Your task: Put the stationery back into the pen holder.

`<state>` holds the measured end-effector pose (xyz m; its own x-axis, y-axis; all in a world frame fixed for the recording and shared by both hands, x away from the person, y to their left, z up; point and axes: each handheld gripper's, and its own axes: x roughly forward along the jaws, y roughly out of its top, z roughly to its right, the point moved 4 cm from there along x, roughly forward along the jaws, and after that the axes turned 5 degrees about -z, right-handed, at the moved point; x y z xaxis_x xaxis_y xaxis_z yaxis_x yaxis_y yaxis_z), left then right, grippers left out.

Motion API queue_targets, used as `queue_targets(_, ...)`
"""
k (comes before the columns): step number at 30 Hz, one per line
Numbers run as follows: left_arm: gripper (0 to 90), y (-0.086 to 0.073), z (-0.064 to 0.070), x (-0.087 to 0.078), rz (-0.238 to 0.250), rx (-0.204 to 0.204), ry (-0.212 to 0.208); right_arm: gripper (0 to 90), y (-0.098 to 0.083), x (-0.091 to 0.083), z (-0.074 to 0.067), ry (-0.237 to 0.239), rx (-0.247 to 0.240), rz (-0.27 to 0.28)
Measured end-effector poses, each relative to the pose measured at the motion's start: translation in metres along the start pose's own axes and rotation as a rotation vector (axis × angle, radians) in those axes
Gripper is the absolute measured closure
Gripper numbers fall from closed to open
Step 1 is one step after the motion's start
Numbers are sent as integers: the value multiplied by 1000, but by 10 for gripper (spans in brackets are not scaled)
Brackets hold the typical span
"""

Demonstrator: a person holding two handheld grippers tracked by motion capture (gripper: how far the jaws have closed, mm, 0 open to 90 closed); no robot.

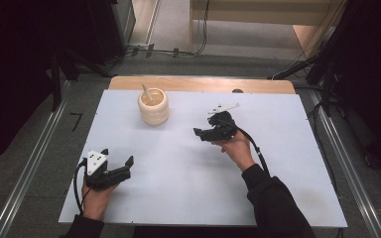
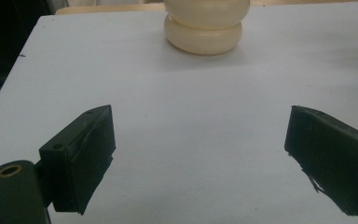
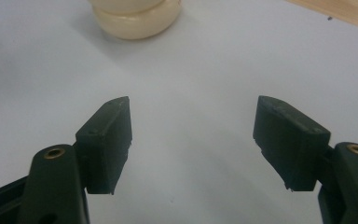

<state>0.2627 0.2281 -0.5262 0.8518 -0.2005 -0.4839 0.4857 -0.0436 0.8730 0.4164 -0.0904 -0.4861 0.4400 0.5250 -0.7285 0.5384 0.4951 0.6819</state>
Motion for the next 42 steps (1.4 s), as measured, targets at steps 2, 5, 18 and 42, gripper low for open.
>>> queue_targets(2, 92, 0, 0, 0, 0, 1, 1, 263, -5, -3, 3, -3, 7, 2)
queue_targets(5, 92, 0, 0, 0, 0, 1, 2, 263, -13, -7, 5, -7, 22, -3)
queue_targets(18, 92, 0, 1, 1, -1, 3, 4, 263, -44, -31, 17, -43, 46, -3)
queue_targets(42, 92, -1, 2, 3, -13, 13, 22, 263, -100, -72, 42, -113, 118, -3)
